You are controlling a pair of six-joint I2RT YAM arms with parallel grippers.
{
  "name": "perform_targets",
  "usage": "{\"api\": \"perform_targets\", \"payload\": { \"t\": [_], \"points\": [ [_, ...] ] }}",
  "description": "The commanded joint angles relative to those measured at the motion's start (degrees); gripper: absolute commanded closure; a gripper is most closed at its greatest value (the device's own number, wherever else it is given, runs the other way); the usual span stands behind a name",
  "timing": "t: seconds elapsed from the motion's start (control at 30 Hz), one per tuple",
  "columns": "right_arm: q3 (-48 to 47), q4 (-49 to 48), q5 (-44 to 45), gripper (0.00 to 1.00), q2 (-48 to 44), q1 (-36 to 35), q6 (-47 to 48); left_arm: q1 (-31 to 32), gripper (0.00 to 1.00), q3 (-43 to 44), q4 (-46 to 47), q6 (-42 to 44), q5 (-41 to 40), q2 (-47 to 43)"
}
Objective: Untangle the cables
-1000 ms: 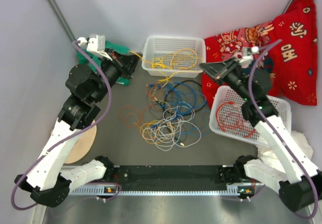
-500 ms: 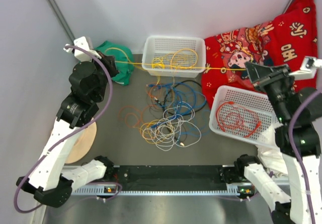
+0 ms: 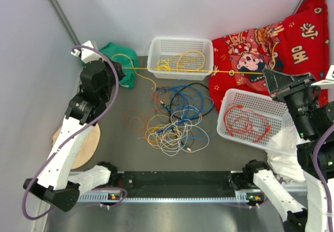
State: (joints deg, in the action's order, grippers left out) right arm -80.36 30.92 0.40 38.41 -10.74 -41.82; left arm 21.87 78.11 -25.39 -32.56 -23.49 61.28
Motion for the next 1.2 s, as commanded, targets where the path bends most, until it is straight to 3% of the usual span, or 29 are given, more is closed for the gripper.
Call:
{"api": "perform_targets", "payload": {
  "t": [0.0, 0.23, 0.33, 0.43, 0.53, 0.93, 1.17],
  "points": [
    [-2.09, -4.72, 4.7, 1.0, -0.71, 0.28, 1.84, -3.24, 1.0, -2.86, 0.33, 0.04, -0.63, -2.29],
    [1.6, -6.39, -10.41, 1.0, 6.74, 0.37, -2.38, -3.32, 1.0, -5.33, 11.75, -0.31, 21.87, -2.22],
    [2.13, -6.57, -18.31, 0.96, 11.75, 0.37, -2.74, -3.24, 1.0, -5.34, 12.29, -3.03, 26.81, 0.94],
    [1.09, -5.0, -23.43, 0.5, 15.36, -0.15, -1.34, -3.24, 1.0, -3.58, 12.81, -5.32, 30.33, 4.9],
    [1.25, -4.81, -22.29, 0.42, 15.38, -1.12, -0.01, -3.24, 1.0, -3.14, 16.59, -7.69, 33.76, 7.54],
    [0.9, -8.33, -22.64, 0.29, 17.57, -1.74, 0.25, -3.32, 1.0, 13.2, 30.56, -15.61, 38.6, 24.48],
    [3.8, -9.21, -22.99, 0.29, 15.38, -2.26, 0.69, -3.32, 1.0, 32.61, 35.67, -17.36, 37.64, 35.48]
  ]
}}
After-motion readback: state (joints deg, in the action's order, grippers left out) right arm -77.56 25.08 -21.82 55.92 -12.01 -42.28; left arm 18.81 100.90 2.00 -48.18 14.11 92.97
